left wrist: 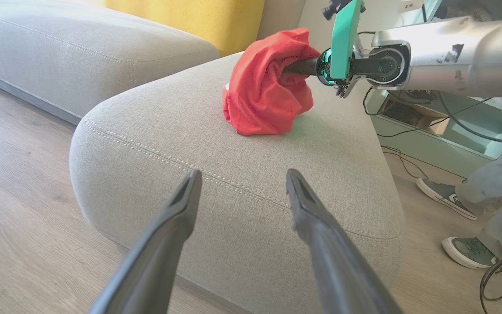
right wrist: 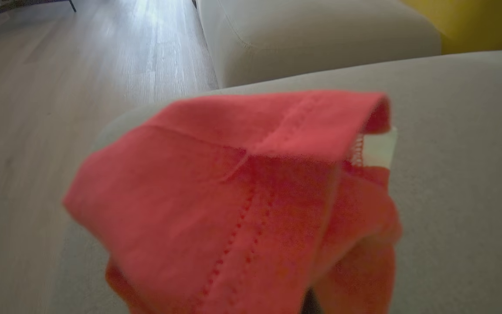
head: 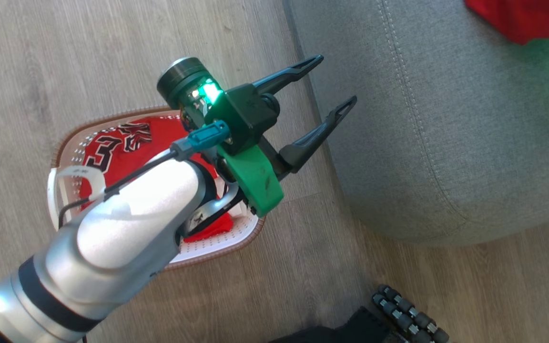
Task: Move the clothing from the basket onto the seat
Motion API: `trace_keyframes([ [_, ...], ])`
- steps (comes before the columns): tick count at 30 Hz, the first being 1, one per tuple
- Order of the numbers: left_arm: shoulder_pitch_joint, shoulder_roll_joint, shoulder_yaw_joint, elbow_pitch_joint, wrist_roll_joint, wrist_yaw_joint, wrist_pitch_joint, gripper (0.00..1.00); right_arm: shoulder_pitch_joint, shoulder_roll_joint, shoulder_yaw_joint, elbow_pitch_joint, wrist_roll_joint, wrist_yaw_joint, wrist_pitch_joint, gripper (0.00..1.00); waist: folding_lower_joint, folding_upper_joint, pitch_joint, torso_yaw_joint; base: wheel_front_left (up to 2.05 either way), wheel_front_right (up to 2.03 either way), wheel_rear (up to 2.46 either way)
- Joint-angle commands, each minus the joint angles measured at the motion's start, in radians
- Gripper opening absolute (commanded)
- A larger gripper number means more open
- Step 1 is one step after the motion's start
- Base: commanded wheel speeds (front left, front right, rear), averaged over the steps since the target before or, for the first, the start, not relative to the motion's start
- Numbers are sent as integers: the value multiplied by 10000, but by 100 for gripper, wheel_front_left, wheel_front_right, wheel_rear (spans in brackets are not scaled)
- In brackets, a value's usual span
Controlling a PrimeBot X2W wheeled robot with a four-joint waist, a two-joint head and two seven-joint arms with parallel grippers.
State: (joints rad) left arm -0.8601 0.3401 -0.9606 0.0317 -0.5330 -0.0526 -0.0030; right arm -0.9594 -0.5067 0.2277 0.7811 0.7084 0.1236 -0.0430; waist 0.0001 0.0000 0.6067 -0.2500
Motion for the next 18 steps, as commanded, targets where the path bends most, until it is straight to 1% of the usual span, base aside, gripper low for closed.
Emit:
trace_keyframes([
  [1,-321,10,300,-305,-56,1,-76,100,25,-330,46,-38,71,71,191,0,-1,0,-33,26,0,0,0],
  [6,-226,-26,285,-192,-130,26,-209,100,-76,-453,545,528,516,71,1855,1,-1,0,-219,96,0,0,0],
  [7,-207,-21,287,-171,-144,34,-228,100,-92,-474,644,578,593,71,2163,10,-1,0,-264,95,0,0,0],
  [8,-193,-17,288,-153,-158,41,-241,100,-119,-490,682,618,686,71,2387,22,-1,0,-301,93,0,0,0],
  [9,-182,-14,291,-136,-172,49,-256,100,-146,-509,719,638,770,71,2574,38,-1,0,-344,89,0,0,0],
  [11,-154,-22,291,-104,-198,68,-289,100,-183,-571,804,632,860,71,2802,82,-1,0,-440,84,0,0,0],
  [12,-142,-28,290,-88,-208,78,-306,100,-199,-596,843,614,891,71,2860,93,-1,0,-488,77,0,0,0],
  [13,-124,-39,286,-70,-220,89,-328,100,-198,-613,877,603,922,71,2900,100,-1,0,-546,71,0,0,0],
  [18,13,-72,263,57,-308,127,-444,100,-32,-660,1050,567,1094,71,3115,100,-1,0,-922,11,0,0,0],
])
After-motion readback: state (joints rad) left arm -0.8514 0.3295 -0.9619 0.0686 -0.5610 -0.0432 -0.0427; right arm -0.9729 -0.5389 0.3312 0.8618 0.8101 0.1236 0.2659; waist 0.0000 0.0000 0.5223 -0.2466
